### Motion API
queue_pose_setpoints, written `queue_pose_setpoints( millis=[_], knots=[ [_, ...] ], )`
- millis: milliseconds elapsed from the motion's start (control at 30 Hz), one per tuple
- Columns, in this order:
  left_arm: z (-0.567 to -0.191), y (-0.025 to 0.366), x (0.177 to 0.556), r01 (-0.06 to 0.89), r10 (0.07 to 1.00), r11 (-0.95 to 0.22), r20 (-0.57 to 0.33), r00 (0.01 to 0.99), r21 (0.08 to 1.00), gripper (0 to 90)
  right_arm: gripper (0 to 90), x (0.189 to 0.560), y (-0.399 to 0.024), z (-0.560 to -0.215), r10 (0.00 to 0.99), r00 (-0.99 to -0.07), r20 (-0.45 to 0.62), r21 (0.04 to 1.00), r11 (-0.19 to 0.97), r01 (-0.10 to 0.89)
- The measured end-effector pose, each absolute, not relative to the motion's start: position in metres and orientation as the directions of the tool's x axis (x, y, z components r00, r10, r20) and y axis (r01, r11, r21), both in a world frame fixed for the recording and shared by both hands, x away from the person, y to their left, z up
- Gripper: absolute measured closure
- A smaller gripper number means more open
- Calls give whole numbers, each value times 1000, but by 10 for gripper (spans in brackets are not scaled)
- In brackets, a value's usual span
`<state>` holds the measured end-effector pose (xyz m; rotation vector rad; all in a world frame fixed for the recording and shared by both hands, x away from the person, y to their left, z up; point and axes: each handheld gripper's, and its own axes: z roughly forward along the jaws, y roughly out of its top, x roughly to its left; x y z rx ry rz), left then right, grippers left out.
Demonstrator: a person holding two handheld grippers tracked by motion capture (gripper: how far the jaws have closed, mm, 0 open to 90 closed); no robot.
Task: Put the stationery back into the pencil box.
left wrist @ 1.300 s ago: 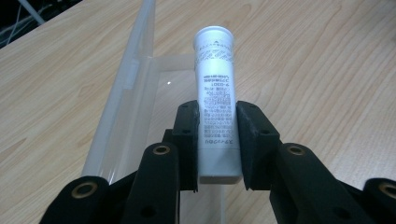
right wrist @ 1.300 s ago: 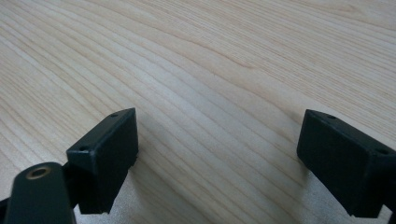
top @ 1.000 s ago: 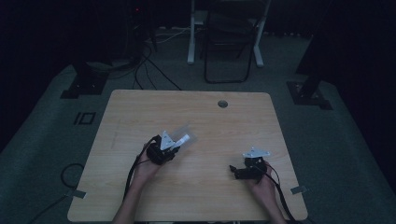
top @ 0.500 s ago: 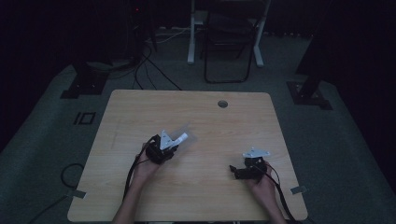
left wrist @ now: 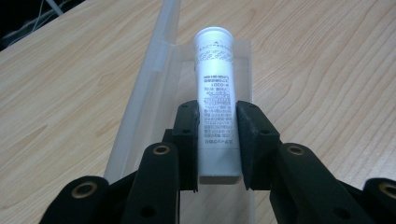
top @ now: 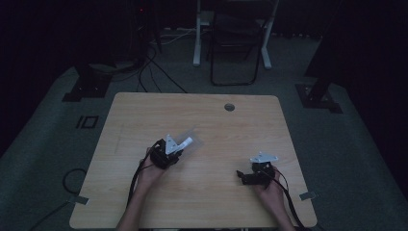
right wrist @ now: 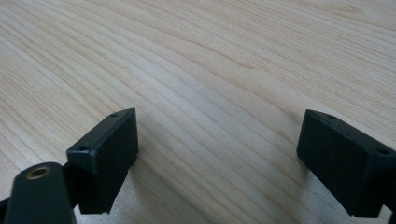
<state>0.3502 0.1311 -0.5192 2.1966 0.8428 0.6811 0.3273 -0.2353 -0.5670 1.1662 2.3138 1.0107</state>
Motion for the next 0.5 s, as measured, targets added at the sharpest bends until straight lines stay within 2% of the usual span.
queue_pose_setpoints(
  millis=[500],
  knots=[
    [-522, 129, 349, 363, 729, -566, 245, 639, 740, 712, 126, 327, -235, -567, 803, -596, 1, 733, 404, 547]
  ],
)
